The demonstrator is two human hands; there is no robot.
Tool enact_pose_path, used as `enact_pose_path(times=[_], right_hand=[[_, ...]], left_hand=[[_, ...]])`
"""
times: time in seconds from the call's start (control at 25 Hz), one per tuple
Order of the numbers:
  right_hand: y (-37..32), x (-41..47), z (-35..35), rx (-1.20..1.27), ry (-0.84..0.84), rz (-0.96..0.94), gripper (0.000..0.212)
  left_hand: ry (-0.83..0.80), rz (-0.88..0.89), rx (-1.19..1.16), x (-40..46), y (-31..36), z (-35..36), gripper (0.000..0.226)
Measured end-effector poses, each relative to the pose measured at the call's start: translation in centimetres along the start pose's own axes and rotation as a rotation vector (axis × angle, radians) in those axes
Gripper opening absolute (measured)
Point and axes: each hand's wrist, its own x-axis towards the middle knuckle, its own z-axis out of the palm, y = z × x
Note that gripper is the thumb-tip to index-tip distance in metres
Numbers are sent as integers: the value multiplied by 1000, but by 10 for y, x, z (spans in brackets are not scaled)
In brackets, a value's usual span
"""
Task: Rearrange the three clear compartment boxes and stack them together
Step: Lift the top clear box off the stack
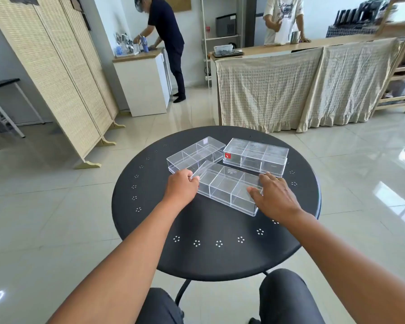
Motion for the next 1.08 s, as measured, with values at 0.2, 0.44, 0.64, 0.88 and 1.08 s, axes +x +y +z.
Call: enact_pose_path(times=[0.2,0.44,0.64,0.88,1.08], right_hand=[[15,16,3,259,-6,246,47],[15,30,0,537,-74,379,47],[6,35,-4,933,-124,531,35],[-3,37,-14,1057,-156,524,39],[-2,38,-30,1052,-143,368,37]], left_hand=[[-47,-179,-118,2,-10,-5,36],[-184,-382,-432,1,-14,-5,24],[-207,-465,-492,-5,-12,-12,14],[-176,-438,-557,-13,-11,-18,12],[-183,-310,-681,-16,-7,-39,3]])
